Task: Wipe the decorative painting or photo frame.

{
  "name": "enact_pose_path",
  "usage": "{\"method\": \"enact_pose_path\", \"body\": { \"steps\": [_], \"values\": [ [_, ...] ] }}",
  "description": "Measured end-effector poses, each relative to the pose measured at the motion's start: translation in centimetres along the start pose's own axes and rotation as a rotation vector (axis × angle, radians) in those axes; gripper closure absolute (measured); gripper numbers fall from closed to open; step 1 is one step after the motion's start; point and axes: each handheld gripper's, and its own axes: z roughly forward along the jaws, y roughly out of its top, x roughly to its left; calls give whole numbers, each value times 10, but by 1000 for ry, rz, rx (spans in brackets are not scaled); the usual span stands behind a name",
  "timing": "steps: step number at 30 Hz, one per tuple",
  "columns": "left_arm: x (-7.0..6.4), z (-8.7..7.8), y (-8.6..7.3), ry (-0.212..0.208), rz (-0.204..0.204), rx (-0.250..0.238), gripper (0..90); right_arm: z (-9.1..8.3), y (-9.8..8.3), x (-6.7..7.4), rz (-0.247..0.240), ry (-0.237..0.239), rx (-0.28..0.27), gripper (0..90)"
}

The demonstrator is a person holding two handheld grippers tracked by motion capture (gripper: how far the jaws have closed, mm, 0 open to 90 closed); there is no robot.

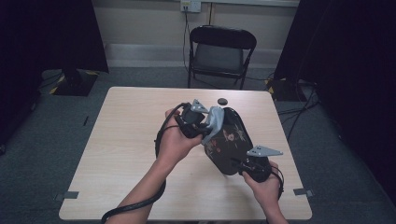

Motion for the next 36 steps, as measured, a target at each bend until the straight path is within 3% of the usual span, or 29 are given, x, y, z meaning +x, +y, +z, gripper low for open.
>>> {"method": "enact_pose_path", "body": {
  "steps": [17, 25, 36],
  "values": [
    [3, 39, -54, -30, -48, 96, 790, 1, 1, 1, 3, -1, 2, 783],
    [1, 61, -82, -42, -89, 128, 790, 2, 2, 3, 2, -7, 1, 783],
    [-5, 84, -113, -56, -100, 189, 790, 3, 2, 3, 3, -5, 2, 783]
  ]
}}
